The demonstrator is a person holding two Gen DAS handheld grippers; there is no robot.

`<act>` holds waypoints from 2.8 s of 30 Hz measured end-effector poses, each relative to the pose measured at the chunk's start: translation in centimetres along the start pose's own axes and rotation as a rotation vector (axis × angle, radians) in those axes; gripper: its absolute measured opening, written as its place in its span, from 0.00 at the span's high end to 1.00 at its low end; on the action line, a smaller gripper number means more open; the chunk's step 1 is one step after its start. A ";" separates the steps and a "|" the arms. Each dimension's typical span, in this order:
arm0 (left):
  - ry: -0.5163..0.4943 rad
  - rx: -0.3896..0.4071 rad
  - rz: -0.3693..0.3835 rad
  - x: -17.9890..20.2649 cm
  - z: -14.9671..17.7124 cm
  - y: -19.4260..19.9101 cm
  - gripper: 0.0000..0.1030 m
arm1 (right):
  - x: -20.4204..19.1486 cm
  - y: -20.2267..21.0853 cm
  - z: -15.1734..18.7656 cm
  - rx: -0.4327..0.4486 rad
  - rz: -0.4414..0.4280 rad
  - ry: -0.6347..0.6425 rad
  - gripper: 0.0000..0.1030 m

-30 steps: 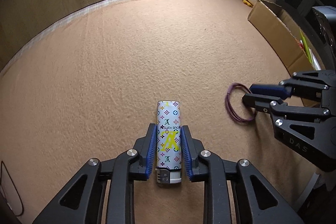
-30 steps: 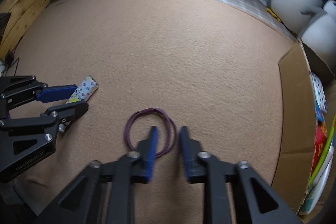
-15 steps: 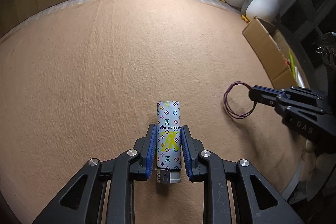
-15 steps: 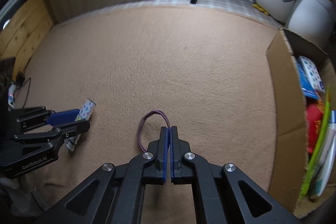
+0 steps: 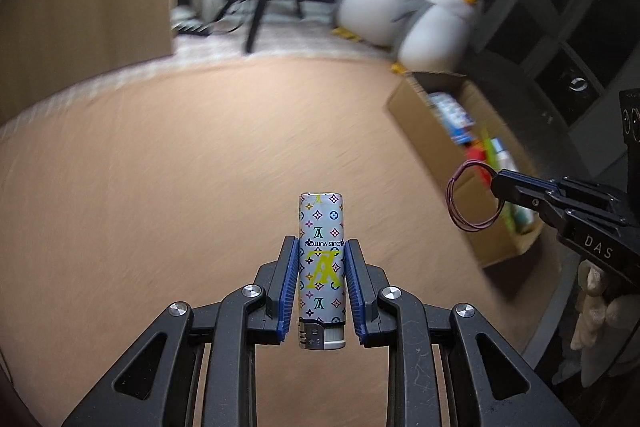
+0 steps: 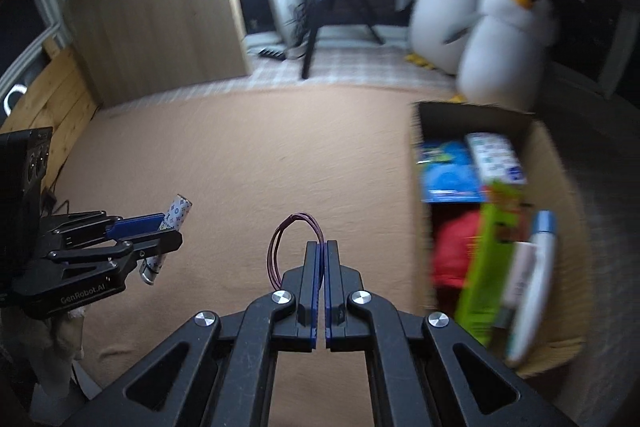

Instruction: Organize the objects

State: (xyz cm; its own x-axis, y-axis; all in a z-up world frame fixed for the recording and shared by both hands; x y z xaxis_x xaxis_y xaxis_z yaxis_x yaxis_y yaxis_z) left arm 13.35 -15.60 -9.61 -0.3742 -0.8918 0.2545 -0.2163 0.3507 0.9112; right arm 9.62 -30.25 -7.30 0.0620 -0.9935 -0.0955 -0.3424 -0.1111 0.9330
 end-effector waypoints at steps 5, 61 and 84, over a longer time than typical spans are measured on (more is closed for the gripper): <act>-0.074 0.008 0.041 5.0 -2.1 -0.8 0.76 | 4.6 2.0 0.5 0.034 0.045 -0.062 0.98; -0.200 0.074 -0.019 18.9 -13.1 -7.5 0.54 | 17.4 1.7 -1.3 0.072 0.071 -0.196 0.58; -0.089 0.141 -0.098 8.3 -5.7 1.8 0.07 | 7.1 2.4 -0.6 0.087 -0.004 -0.185 0.33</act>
State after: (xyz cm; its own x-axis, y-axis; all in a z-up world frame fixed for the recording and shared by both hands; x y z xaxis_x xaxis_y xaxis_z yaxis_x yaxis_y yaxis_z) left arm 15.01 -24.04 -3.98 -0.4217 -0.8972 0.1313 -0.3780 0.3055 0.8739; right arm 9.76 -37.58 -5.54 -0.1073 -0.9798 -0.1690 -0.4228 -0.1088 0.8997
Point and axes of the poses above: each gripper's, at about its wrist camera, not at the fingertips, and y roughly against the way its jaws point, x to its right, z to its underside, the point moved 3 cm from there along -y, roughly the way its jaws point, and after that the axes turned 11 degrees about -x, right-handed, at the moved point
